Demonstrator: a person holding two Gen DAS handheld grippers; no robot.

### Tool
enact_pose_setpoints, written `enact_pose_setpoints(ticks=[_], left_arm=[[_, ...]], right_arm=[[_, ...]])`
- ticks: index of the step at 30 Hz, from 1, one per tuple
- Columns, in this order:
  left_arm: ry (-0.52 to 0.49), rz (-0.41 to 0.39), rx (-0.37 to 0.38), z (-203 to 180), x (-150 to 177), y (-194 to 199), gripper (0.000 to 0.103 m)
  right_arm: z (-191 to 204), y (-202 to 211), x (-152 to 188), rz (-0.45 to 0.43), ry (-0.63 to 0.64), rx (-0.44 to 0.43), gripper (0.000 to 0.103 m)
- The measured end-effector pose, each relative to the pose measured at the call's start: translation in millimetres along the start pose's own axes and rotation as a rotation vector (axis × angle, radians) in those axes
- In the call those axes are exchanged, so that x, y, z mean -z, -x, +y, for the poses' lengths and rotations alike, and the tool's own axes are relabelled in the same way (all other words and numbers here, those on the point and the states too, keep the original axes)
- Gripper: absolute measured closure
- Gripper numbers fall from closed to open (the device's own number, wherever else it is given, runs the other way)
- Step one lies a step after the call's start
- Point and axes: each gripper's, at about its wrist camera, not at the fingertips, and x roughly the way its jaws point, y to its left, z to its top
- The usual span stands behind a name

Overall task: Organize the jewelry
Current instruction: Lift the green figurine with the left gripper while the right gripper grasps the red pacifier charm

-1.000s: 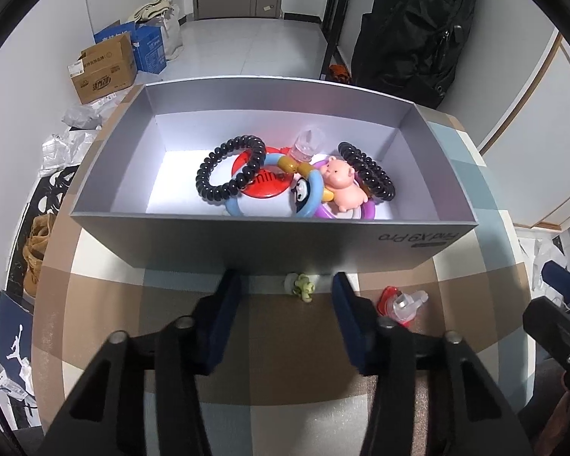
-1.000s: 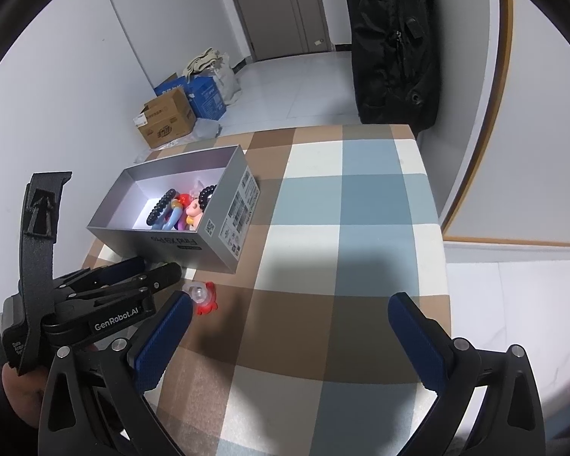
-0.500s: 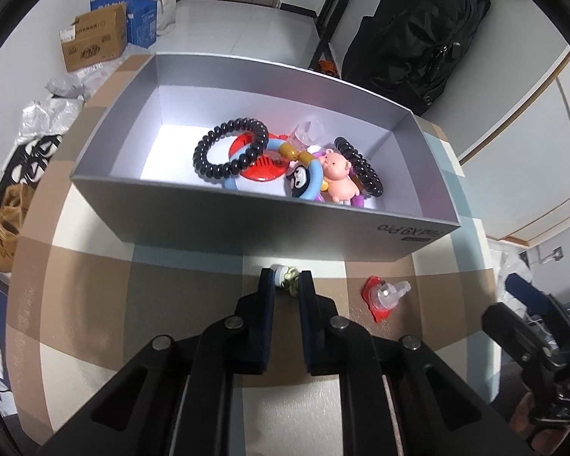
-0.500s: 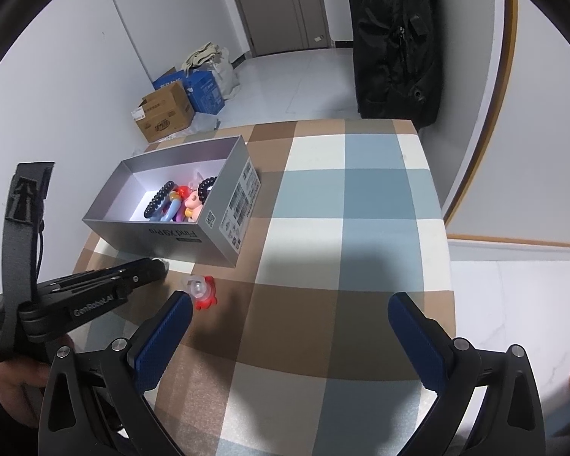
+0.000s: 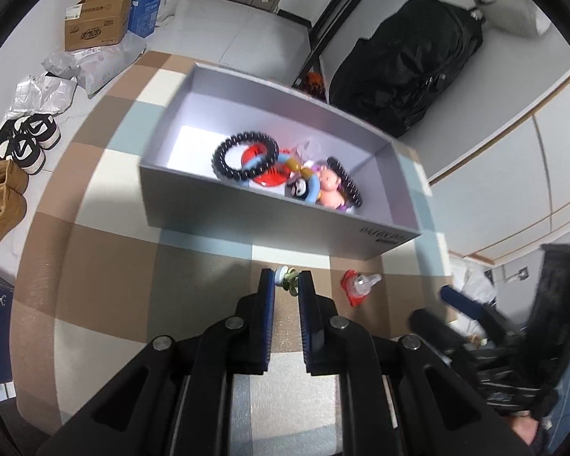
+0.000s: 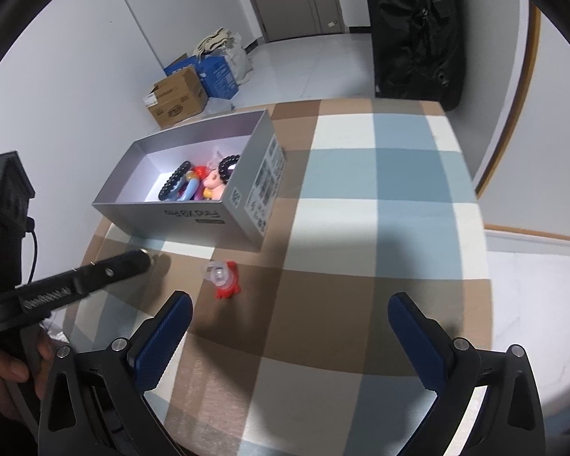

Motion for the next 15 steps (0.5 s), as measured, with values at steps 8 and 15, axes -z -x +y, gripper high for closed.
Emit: enact_pose_setpoints(ticks=[8,15], left_arm=[[-0.016,-0.113,0.033,-12,-8,35,0.095],[0.005,-0.13,0.052,-2,-10,41,0.095]], right_arm=[[20,-17,-3,0.028,0.037,0.022,0.001],[38,-33,-7,0.039,0.071,0.052,0.007]])
